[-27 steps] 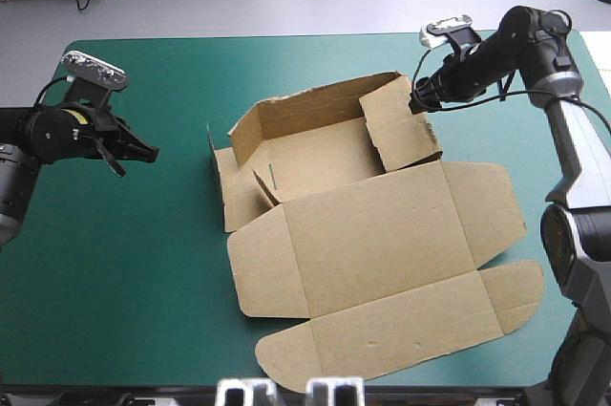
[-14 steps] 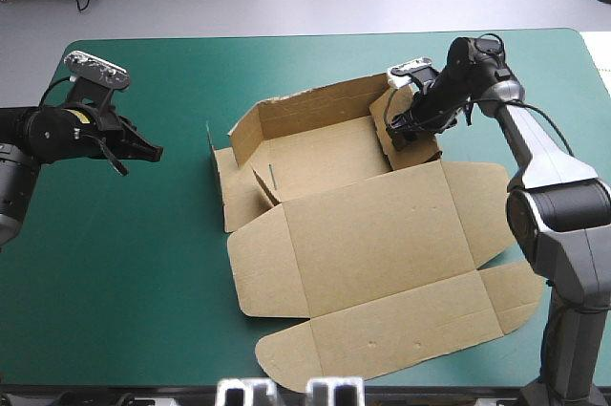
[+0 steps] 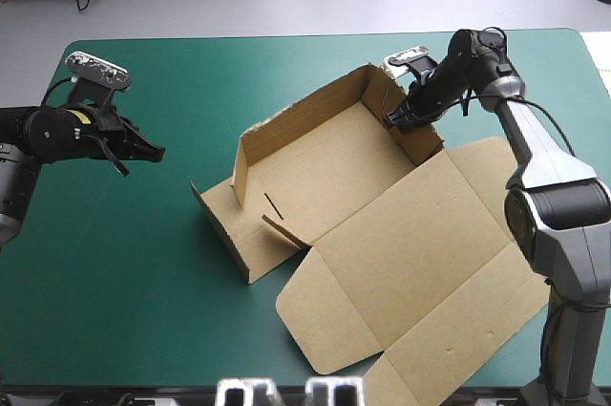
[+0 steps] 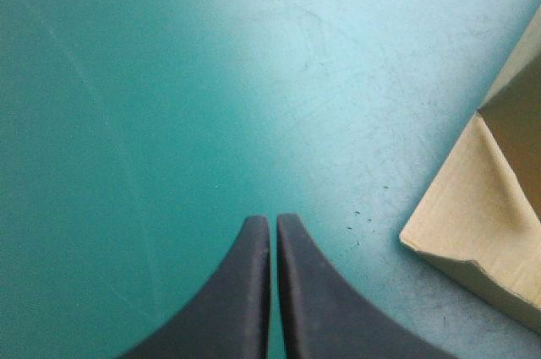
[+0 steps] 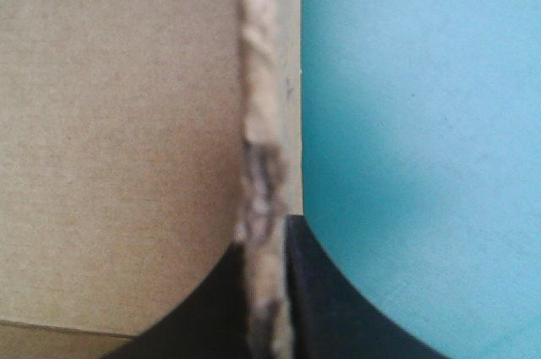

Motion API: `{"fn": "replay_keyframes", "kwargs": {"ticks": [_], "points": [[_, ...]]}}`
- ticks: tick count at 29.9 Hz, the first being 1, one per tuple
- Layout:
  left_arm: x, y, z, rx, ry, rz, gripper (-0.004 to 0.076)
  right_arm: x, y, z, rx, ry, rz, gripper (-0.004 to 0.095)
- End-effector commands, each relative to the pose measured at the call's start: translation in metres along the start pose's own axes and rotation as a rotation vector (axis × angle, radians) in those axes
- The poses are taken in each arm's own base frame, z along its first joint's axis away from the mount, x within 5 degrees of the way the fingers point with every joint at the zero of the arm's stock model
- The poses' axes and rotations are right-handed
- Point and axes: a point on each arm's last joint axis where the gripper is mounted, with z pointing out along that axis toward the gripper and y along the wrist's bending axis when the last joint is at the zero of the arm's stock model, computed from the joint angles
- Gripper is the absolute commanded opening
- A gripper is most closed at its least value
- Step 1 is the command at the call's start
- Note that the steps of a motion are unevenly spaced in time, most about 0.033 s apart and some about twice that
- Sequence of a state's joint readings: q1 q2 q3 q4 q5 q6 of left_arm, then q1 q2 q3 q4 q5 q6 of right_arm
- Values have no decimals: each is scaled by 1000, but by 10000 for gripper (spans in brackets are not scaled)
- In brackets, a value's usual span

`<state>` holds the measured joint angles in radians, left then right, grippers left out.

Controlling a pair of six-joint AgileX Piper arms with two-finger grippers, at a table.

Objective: Fold the box

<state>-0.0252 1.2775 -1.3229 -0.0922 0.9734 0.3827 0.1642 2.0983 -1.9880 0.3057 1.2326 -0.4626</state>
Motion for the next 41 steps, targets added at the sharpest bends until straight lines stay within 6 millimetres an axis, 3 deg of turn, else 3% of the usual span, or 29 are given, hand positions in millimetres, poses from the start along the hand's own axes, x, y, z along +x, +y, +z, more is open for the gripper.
{"fn": "replay_keyframes", "kwargs": {"ticks": [1,5,12,15,19,25,29,34,41], "points": [[-9,5,-18,-40,-107,-20,12,-11,25,-69,-27,-171,-26,-24],[-4,20,-19,-85,-100,-64,12,-6,40,-123,12,-281,-65,-24],[8,51,-22,-64,-136,-208,12,29,57,-232,-1,-570,-105,-25],[14,66,-16,-42,-138,-277,12,48,59,-271,11,-683,-92,-25],[15,70,0,85,-127,-323,12,68,60,-303,43,-776,-71,-25],[-1,56,22,450,-259,-304,43,75,65,-314,53,-810,-81,-25],[-16,43,27,787,-402,-340,168,73,68,-315,7,-834,-81,-25],[-25,29,29,856,-427,-332,327,71,66,-313,2,-831,-80,-24],[-39,-7,24,971,-432,-276,349,64,52,-299,-8,-799,-54,-24]]}}
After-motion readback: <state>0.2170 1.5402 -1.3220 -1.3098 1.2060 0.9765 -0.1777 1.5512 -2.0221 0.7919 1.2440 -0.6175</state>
